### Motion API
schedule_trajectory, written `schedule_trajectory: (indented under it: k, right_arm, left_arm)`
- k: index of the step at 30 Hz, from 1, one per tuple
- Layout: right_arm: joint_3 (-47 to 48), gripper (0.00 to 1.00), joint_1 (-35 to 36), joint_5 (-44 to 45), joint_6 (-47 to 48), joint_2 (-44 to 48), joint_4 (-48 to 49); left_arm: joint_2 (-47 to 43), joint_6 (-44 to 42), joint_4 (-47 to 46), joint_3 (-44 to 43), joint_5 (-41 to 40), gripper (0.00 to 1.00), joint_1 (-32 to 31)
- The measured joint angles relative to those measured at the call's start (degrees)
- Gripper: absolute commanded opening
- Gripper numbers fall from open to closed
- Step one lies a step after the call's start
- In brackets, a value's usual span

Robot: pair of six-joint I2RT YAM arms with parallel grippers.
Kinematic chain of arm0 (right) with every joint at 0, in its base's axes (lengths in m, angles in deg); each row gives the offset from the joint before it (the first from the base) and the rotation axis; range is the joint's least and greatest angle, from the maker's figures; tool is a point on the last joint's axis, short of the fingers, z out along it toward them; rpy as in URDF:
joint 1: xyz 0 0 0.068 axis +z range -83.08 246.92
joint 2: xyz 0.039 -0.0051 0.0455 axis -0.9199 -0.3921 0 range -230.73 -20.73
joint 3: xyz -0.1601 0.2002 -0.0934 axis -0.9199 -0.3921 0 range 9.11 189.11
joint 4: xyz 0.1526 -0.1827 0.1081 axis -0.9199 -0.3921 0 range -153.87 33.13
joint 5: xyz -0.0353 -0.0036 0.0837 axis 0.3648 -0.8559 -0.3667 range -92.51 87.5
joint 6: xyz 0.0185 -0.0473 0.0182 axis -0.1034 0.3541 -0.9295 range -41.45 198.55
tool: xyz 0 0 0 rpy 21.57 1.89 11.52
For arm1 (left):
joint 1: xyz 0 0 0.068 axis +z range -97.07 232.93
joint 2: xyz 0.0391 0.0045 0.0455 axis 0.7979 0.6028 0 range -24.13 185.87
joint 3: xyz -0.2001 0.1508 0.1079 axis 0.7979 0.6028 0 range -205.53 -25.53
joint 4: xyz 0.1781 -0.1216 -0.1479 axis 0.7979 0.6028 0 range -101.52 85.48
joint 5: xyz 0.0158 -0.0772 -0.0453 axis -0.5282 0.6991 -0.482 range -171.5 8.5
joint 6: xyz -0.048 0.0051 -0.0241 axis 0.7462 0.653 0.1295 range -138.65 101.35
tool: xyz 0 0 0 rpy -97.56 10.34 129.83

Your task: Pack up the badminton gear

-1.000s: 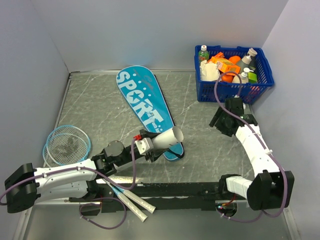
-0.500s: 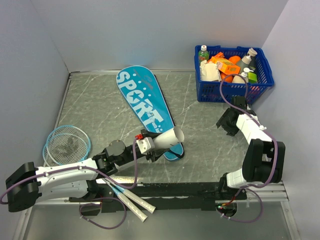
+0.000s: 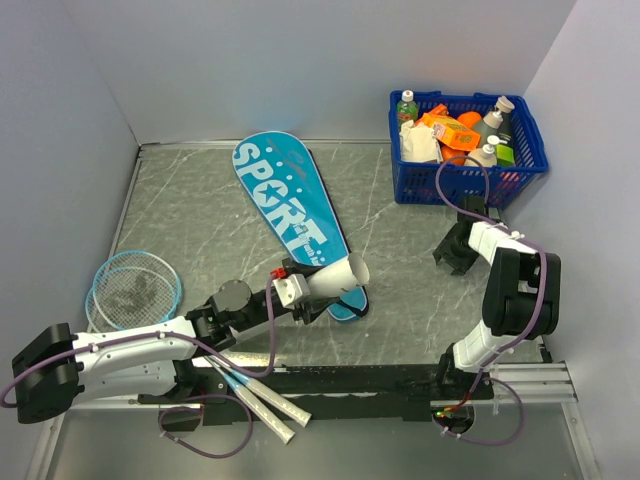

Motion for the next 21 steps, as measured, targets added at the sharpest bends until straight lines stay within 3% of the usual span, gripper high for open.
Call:
schedule_trajectory:
  k: [21]
  right_arm:
    - [0.33, 0.12, 0.02, 0.42, 1.75, -2.19, 1.66]
  left_arm:
    - [0.35, 0.2, -0.26, -0.02, 0.02, 0.01, 0.0]
